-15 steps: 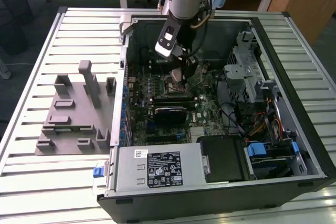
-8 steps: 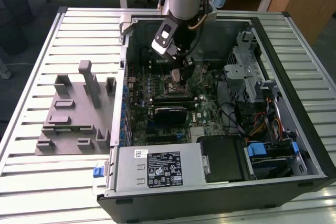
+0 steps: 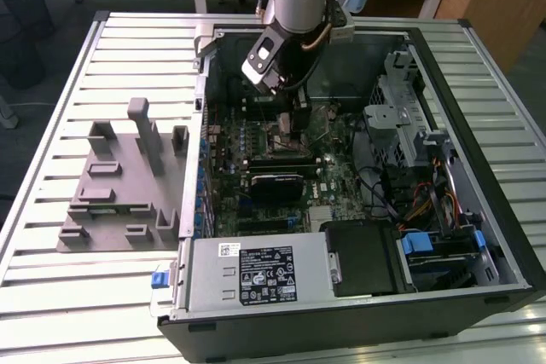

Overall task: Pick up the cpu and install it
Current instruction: 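Place the cpu into insertion slot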

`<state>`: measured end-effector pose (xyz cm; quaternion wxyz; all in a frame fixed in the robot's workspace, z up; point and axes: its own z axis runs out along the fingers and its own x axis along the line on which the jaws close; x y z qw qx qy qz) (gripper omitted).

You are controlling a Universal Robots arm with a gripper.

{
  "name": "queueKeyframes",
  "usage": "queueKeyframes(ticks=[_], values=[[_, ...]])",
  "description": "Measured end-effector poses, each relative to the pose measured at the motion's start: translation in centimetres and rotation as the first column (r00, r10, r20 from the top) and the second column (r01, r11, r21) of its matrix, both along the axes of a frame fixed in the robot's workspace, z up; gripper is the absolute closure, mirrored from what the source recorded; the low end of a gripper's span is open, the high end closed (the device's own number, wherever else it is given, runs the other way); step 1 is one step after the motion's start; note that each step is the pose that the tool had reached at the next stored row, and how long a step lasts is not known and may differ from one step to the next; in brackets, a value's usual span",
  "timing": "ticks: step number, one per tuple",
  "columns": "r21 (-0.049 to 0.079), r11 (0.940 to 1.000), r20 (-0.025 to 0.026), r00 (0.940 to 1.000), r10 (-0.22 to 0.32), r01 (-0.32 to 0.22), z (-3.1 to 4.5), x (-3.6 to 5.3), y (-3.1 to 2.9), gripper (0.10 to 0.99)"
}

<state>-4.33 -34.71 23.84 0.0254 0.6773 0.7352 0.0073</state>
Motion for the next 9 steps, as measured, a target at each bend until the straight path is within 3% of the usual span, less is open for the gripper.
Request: queueKeyframes(ticks=[5, 9], values=[[0.000, 0.9958, 0.0000, 0.9958, -0.091, 0.091, -0.18, 0.00, 0.00, 0.541], [0.000, 0.9944, 0.0000, 0.9944, -0.105, 0.105, -0.37, -0.05, 0.13, 0.541]])
